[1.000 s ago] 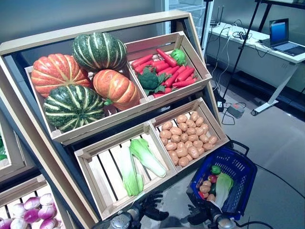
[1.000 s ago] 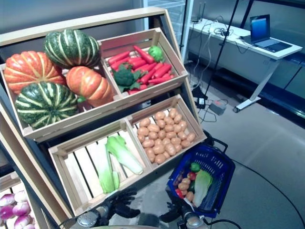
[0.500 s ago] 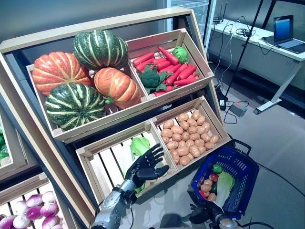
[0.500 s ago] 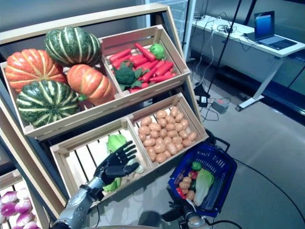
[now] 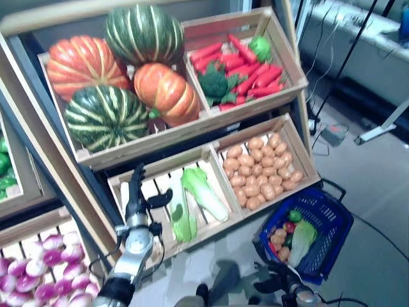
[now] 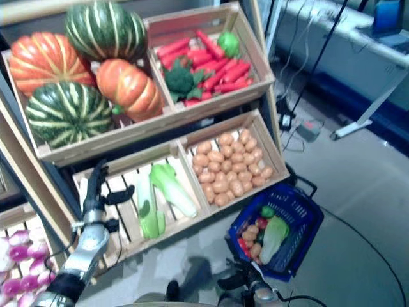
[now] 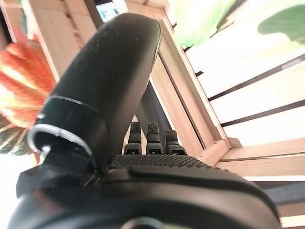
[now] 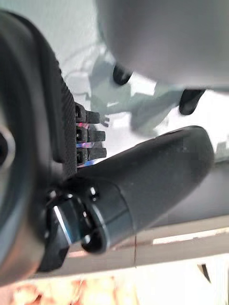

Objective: Put vegetables into the basket

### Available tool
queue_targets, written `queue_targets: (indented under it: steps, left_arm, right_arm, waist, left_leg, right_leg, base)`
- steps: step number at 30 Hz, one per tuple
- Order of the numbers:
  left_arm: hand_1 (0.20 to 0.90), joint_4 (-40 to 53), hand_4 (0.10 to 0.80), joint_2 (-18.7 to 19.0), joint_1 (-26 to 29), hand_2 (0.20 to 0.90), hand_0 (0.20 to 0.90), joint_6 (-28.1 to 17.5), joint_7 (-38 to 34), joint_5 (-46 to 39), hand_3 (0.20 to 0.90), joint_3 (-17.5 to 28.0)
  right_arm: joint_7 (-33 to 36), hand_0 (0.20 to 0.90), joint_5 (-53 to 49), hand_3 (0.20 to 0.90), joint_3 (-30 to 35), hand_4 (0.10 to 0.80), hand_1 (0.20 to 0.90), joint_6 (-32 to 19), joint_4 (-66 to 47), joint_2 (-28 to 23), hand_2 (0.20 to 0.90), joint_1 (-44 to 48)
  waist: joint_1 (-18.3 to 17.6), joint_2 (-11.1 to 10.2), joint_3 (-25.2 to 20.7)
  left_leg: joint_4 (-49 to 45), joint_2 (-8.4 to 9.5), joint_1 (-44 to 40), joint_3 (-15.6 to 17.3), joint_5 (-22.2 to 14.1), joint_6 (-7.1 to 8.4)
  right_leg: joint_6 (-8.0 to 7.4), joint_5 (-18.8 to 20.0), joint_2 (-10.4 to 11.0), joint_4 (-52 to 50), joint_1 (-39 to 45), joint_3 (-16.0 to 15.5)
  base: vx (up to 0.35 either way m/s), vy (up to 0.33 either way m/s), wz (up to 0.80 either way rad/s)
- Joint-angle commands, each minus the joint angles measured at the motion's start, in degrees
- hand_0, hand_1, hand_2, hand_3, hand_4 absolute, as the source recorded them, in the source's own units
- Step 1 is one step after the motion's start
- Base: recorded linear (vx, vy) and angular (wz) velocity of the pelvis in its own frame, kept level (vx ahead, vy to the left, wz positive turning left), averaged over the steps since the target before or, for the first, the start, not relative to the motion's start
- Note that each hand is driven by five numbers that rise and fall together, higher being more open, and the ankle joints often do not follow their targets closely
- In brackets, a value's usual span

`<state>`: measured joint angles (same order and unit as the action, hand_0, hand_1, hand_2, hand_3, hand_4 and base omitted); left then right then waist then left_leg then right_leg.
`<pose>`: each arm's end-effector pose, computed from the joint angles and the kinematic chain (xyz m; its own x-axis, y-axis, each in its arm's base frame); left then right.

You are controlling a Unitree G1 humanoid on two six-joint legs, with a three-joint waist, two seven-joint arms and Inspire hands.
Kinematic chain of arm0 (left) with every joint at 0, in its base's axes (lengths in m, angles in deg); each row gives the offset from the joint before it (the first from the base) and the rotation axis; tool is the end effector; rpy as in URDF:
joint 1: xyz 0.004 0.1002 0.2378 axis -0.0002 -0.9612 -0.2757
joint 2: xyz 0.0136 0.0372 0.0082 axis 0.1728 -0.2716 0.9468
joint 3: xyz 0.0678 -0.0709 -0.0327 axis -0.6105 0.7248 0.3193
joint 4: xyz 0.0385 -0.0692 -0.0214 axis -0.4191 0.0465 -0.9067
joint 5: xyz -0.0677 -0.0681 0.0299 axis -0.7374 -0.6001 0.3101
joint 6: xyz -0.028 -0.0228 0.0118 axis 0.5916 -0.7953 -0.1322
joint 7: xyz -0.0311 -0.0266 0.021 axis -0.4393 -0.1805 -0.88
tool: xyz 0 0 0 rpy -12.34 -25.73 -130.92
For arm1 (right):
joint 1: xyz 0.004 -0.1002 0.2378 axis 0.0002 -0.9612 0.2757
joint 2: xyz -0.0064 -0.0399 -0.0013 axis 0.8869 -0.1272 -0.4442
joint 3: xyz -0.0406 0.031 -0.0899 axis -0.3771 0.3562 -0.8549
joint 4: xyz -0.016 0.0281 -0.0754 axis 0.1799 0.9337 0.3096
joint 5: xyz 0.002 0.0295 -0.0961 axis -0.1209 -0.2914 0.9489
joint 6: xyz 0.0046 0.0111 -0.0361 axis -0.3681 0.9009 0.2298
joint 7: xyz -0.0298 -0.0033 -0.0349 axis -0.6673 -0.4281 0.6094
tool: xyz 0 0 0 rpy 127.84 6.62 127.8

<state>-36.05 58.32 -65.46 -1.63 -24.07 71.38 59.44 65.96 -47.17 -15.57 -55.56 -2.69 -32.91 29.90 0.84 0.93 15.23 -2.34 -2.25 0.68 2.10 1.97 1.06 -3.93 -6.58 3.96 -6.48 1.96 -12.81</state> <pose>0.2434 0.2092 0.0222 0.9024 0.4286 0.0450 -0.4213 0.8553 0.3015 0.1205 -0.1904 -0.1011 0.5918 -0.0129 -0.8060 -0.1401 0.9830 -0.1186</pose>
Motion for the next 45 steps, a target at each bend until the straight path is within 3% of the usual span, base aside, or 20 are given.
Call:
queue_targets:
  steps: [1,7,11,17,20,33,45]
  left_arm:
    - [0.900,-2.4,0.800,3.4,12.2,0.900,0.900,-3.9,-5.9,-2.0,0.900,2.5]
    - [0.900,-8.3,0.800,4.9,20.0,0.900,0.900,-3.8,-9.9,-5.9,0.900,2.5]
    - [0.900,-8.0,0.800,6.3,20.5,0.900,0.900,-3.3,-11.4,-4.8,0.900,2.8]
    - [0.900,-8.6,0.800,7.9,20.7,0.900,0.900,-2.9,-12.3,-4.6,0.900,4.5]
    - [0.900,-9.2,0.800,8.2,21.3,0.900,0.900,-3.2,-13.3,-4.7,0.900,4.8]
    - [0.900,-11.7,0.800,11.7,24.2,0.900,0.900,-1.1,-15.2,-8.4,0.900,6.5]
    - [0.900,-16.1,0.800,16.9,32.8,0.900,0.900,1.4,-16.9,-15.9,0.900,6.6]
  right_arm:
    - [0.9,0.900,-7.1,0.900,-3.0,0.800,0.900,-4.8,-7.1,-2.2,0.900,1.2]
    - [5.4,0.900,-10.9,0.900,-2.9,0.800,0.900,-6.7,-19.5,-4.7,0.900,4.3]
    - [5.2,0.900,-11.7,0.900,-1.5,0.800,0.900,-10.5,-30.2,-6.4,0.900,4.2]
    - [2.5,0.900,-10.8,0.900,1.4,0.800,0.900,-17.6,-36.9,-8.8,0.900,5.1]
    - [1.9,0.900,-8.9,0.900,2.2,0.800,0.900,-18.7,-41.8,-10.1,0.900,7.1]
    - [1.3,0.900,-10.5,0.900,3.4,0.800,0.900,-12.6,-43.7,-13.1,0.900,13.0]
    - [3.4,0.900,-11.9,0.900,3.5,0.800,0.900,-10.9,-41.5,-16.4,0.900,16.2]
  waist:
    - [-2.4,-1.4,4.8]
    - [-4.8,-1.8,8.5]
    - [-6.2,-2.2,10.2]
    - [-7.1,-2.6,11.3]
    - [-7.5,-2.7,12.0]
    - [-7.7,-2.6,13.7]
    - [-8.3,-3.0,14.6]
  left_leg:
    - [-12.6,1.90,5.1,3.5,-10.3,-1.56]
    - [-23.7,1.83,15.6,5.7,-13.1,-2.12]
    - [-30.5,1.27,20.3,6.7,-15.8,-2.27]
    - [-38.9,0.40,25.4,7.6,-19.6,-3.16]
    - [-42.6,-0.18,27.7,8.0,-21.0,-3.26]
    - [-48.1,-1.26,31.6,8.8,-22.9,-3.32]
    - [-50.7,-2.33,37.8,10.0,-23.7,-3.59]
  right_leg:
    - [4.39,-3.9,0.5,-10.2,-7.6,3.0]
    - [5.07,-6.7,1.3,-22.4,-19.3,3.9]
    - [5.54,-9.1,1.9,-29.3,-24.2,4.5]
    - [6.05,-12.4,2.7,-37.9,-29.8,5.6]
    - [6.36,-13.5,2.9,-41.5,-32.3,6.0]
    - [6.60,-15.1,3.1,-47.0,-37.2,7.3]
    - [6.28,-14.6,2.7,-49.2,-44.0,8.2]
  base:
    - [-0.188,0.044,-0.18]
    - [-0.150,0.047,-0.13]
    - [-0.075,0.047,-0.11]
    - [-0.036,0.058,-0.07]
    - [-0.022,0.042,-0.04]
    - [0.018,0.055,-0.05]
    - [-0.001,0.088,0.00]
